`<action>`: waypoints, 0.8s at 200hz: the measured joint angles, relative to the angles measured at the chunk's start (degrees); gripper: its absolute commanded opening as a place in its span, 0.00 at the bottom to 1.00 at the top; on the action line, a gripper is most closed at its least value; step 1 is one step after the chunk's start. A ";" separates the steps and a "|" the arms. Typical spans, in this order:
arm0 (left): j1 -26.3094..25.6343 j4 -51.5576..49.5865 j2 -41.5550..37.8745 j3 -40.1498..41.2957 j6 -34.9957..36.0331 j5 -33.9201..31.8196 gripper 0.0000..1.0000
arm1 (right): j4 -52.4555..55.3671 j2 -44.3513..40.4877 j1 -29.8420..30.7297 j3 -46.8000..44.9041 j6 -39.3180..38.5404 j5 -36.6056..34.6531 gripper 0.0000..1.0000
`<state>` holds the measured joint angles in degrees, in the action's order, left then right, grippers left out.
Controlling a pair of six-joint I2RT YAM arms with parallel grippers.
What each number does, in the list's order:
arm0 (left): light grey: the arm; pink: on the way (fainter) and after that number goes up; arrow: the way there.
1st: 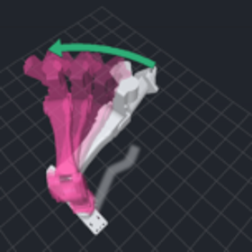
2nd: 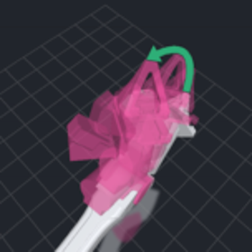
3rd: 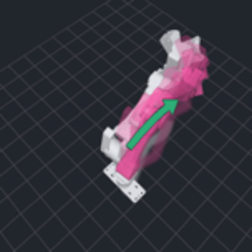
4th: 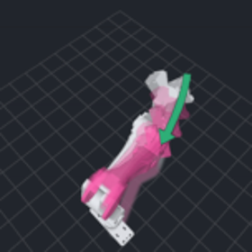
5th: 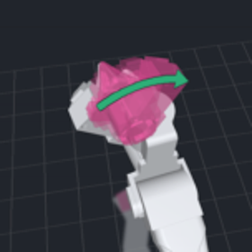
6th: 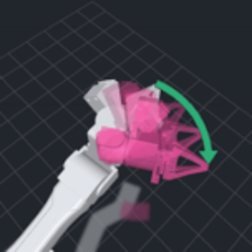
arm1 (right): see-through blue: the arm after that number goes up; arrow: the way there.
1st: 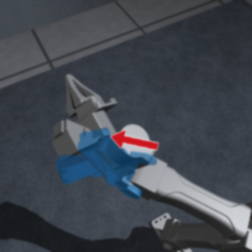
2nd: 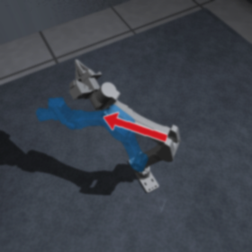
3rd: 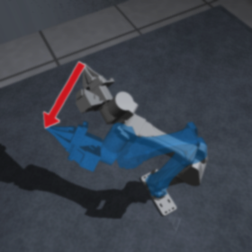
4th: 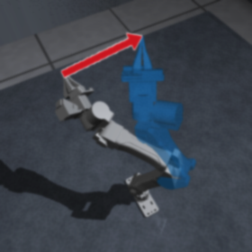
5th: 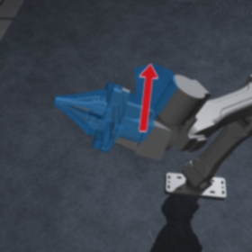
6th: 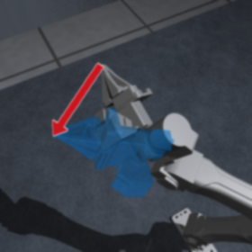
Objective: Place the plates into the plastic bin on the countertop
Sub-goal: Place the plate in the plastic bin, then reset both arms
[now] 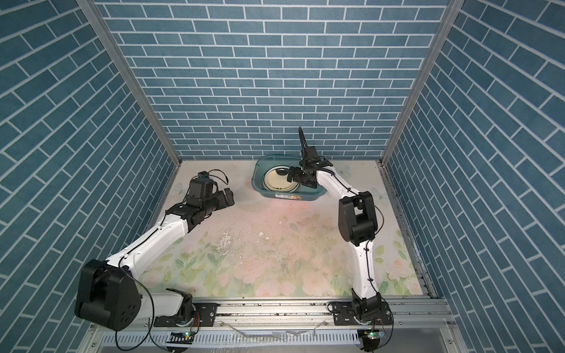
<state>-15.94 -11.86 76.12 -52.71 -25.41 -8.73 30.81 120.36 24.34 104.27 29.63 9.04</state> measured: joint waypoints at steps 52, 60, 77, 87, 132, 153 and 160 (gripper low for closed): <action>1.68 15.54 -12.35 20.94 10.73 -14.16 1.00 | -15.72 -28.13 -0.44 -30.12 -4.74 -15.08 0.97; 1.97 17.84 -13.92 23.91 12.28 -15.37 1.00 | -18.05 -31.74 -0.74 -35.04 -5.35 -17.40 0.97; 2.73 20.65 -16.22 27.67 15.08 -16.06 1.00 | -22.03 -38.14 -1.73 -45.00 -6.47 -22.16 0.97; 2.97 22.45 -17.27 28.92 16.74 -16.13 1.00 | -23.52 -40.76 -2.38 -49.66 -7.08 -24.44 0.98; 3.28 41.18 -12.92 36.39 25.51 -16.26 1.00 | -34.32 -53.53 -3.82 -67.28 -12.33 -35.91 0.98; 3.45 52.39 -4.31 39.87 29.20 -14.91 1.00 | -43.76 -58.36 -4.31 -75.30 -17.88 -40.04 0.98; 3.54 55.39 -1.68 40.28 30.25 -14.40 0.99 | -47.23 -59.12 -4.57 -77.90 -19.65 -40.87 0.98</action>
<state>-12.40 43.53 74.43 -12.43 4.84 -23.14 -16.43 61.23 19.77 26.37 9.98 -31.83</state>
